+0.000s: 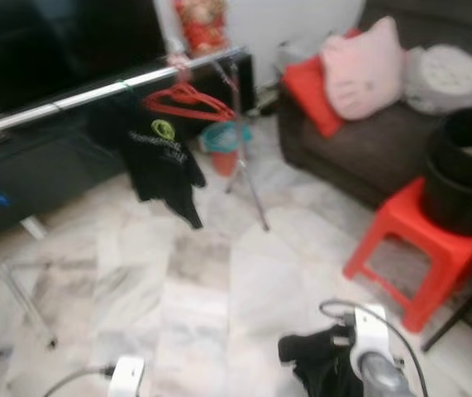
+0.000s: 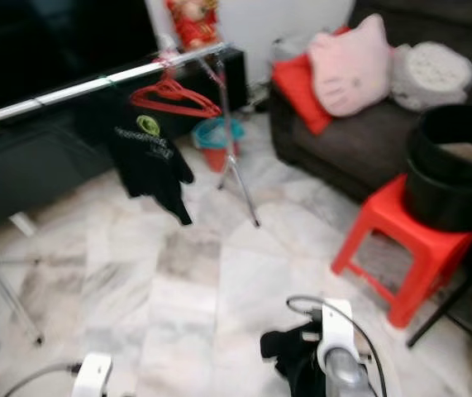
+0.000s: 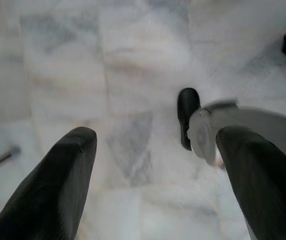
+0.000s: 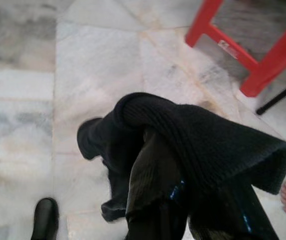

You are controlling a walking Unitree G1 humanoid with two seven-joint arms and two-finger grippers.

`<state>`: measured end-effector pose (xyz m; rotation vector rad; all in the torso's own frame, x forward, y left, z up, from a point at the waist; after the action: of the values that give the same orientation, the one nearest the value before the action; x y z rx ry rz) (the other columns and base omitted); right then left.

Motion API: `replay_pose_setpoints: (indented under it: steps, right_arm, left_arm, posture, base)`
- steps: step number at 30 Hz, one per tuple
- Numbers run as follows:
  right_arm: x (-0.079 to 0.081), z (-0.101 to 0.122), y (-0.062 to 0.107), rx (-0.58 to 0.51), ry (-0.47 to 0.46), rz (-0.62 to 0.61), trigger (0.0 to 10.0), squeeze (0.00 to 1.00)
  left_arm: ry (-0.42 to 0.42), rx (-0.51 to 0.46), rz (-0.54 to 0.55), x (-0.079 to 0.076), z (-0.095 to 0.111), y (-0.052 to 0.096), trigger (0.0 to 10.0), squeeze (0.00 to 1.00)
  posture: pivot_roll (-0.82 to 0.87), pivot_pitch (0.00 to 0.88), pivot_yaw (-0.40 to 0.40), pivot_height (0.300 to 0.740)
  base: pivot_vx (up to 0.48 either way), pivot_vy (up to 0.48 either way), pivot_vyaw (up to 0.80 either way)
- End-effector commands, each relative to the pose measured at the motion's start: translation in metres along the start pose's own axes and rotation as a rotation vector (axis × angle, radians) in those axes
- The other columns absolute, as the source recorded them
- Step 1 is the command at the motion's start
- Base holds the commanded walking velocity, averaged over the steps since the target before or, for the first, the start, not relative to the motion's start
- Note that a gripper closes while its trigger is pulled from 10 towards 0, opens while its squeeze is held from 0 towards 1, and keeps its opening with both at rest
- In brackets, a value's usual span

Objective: Hang hanger

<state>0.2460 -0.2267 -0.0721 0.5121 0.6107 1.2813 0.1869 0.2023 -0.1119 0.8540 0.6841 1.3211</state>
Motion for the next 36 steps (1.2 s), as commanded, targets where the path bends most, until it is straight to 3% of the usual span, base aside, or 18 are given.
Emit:
replay_pose_setpoints:
  steps: [1,24,28,30,32,36]
  right_arm:
    - [0.005,0.007,-0.001,-0.030,-0.010,0.014,10.0,0.00]
    - [0.000,0.009,-0.002,-0.033,-0.016,-0.005,10.0,0.00]
    - [-0.004,0.011,-0.002,-0.038,-0.116,-0.043,10.0,0.00]
    - [-0.005,0.011,-0.002,-0.038,-0.110,-0.055,10.0,0.00]
    - [-0.012,0.020,-0.002,-0.081,-0.073,-0.110,10.0,0.00]
    - [-0.028,0.036,0.001,-0.191,-0.091,-0.203,10.0,0.00]
  left_arm:
    - [-0.015,0.018,0.014,0.005,-0.004,0.001,10.0,0.00]
    - [-0.023,0.018,0.009,0.004,-0.004,0.001,10.0,0.00]
    - [-0.023,0.018,0.009,0.004,-0.005,0.001,10.0,0.00]
    - [-0.024,0.018,0.009,0.004,-0.005,0.001,10.0,0.00]
    - [-0.023,0.017,0.011,0.005,-0.005,0.001,10.0,0.00]
    - [-0.017,0.008,0.017,0.005,-0.004,0.002,10.0,0.00]
  posture:
    - [-0.02,0.000,0.057,0.740]
    - [-0.02,0.000,0.056,0.740]
    - [-0.02,0.000,0.052,0.740]
    - [-0.02,0.000,0.052,0.740]
    - [-0.02,0.000,0.049,0.740]
    - [-0.03,0.000,0.044,0.740]
  base:
    - [0.000,0.000,0.80]
    - [0.000,0.000,0.79]
    - [0.000,0.000,0.17]
    - [0.000,0.000,0.00]
    - [0.000,0.000,0.00]
    - [0.000,0.000,0.00]
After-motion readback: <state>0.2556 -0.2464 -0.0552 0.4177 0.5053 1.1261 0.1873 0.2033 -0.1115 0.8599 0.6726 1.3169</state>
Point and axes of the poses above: a point about 5 cm out from each wrist's last joint towards the gripper, its own y axis pointing back from the gripper into the wrist, its own z axis along the axis of the wrist's last joint, x = y × z, the point moved 3 cm from there along -y, pointing out of the wrist towards the gripper, and after that the axes turned 2 degrees about -y, right-handed, at the moved point
